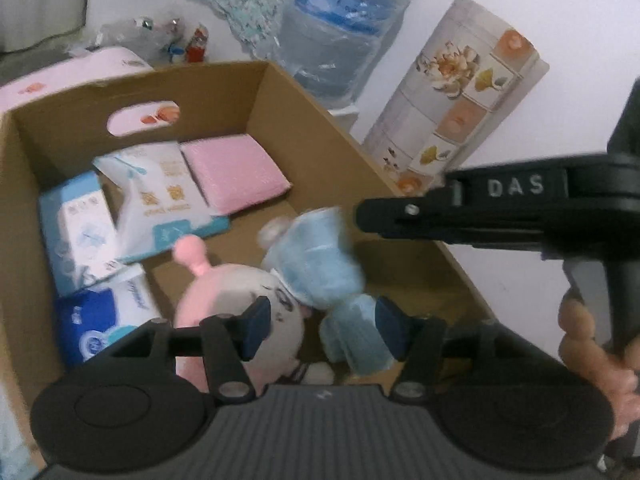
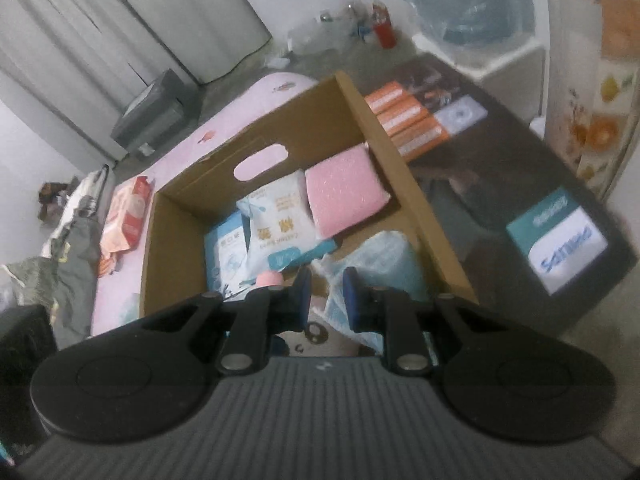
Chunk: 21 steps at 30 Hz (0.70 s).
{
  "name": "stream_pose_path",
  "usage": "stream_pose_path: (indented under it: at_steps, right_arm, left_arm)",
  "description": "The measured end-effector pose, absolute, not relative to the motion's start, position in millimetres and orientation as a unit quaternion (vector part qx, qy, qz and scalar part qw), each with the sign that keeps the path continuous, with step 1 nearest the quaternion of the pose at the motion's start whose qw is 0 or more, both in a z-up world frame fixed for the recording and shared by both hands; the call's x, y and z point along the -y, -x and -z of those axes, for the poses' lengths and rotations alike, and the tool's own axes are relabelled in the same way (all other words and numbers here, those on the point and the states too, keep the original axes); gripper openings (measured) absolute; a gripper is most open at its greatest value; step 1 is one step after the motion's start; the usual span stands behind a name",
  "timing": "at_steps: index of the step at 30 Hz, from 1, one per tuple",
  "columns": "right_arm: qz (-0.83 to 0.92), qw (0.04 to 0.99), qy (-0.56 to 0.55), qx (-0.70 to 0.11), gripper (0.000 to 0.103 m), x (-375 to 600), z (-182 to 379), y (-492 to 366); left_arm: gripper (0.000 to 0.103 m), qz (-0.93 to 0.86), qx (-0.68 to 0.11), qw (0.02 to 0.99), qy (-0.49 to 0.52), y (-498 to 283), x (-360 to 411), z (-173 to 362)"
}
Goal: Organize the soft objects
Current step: 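Carry the blue towel with the right gripper over the cardboard box, then open the right gripper to drop the blue towel into the box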
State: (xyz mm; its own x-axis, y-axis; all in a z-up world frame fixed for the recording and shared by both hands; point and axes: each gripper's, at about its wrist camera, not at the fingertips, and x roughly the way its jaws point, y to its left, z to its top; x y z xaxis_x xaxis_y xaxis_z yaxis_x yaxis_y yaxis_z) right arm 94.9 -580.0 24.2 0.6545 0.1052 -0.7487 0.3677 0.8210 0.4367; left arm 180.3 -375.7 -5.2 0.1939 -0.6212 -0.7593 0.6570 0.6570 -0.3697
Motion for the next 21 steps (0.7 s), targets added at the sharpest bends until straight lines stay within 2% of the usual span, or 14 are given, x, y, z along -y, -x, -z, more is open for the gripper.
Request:
stream_pose_path:
  at_steps: [9, 12, 14, 17, 21]
  right_arm:
    - [0.050, 0.853, -0.330, -0.402, 0.020, 577.2, -29.1, -80.7]
    - [0.022, 0.838, -0.328, -0.435, 0.033, 561.2, -24.1, -85.4]
    - [0.010, 0.835, -0.306, -0.458, 0.056, 547.5, -20.5, -91.3]
    - [0.000, 0.830, -0.243, -0.502, 0.073, 519.2, -10.8, -105.0]
    - [-0.001, 0.817, -0.193, -0.543, 0.075, 492.9, 15.9, -122.8]
  left_arm:
    - [0.069, 0.372, -0.420, 0.827, -0.030, -181.0, 321.7, -48.6]
    - [0.074, 0.348, -0.407, 0.845, -0.012, -184.4, 285.6, -62.5]
    - [0.076, 0.325, -0.395, 0.859, -0.004, -184.6, 258.2, -69.2]
    - [0.077, 0.289, -0.381, 0.878, 0.007, -182.0, 217.9, -74.5]
    - [0.077, 0.250, -0.369, 0.895, 0.029, -173.2, 169.0, -74.0]
